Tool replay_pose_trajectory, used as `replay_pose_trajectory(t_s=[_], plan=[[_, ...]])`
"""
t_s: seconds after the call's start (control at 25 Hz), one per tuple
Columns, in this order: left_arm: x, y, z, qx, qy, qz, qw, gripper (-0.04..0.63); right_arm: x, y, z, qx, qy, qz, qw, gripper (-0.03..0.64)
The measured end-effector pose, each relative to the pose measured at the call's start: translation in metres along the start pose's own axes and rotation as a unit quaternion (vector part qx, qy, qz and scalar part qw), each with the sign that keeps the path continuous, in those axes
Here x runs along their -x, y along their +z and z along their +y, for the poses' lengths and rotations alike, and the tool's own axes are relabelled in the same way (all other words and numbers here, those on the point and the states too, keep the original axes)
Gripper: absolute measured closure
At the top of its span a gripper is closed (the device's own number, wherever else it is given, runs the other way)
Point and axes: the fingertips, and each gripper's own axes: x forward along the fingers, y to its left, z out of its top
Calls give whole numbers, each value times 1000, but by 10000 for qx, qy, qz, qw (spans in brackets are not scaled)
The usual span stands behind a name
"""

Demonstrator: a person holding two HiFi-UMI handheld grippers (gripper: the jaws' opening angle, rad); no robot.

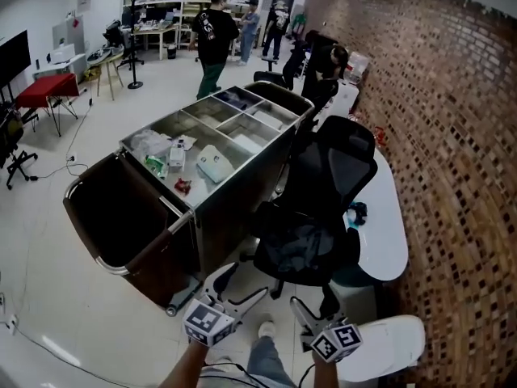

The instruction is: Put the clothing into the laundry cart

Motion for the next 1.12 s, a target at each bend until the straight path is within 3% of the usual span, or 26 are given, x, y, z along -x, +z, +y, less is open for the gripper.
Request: replay_pose_trajectory(t_s=[0.12,0.32,0.48,0.68,0.88,1.12], plan=[[-32,9,23,-95,255,-99,9996,225,-24,6,-26,12,221,-42,9997,166],[-115,39,10,-150,29,-72,9999,225,-55,39,-96,5,281,-381,9989,166],[-184,36,-1,73,-304,65,9995,225,-85,59,-158,-204,354,-602,9974,166],[-249,20,7,-192,-278,150,9993,225,-106,67,-210,-279,539,-619,9962,166],[-288,49,-12,-1006,-365,247,9940,227,-114,85,-240,-297,255,-828,9958,166],[-300,52,6,-1000,-574,17,9933,236,-112,90,-251,-33,-208,-815,9965,166]])
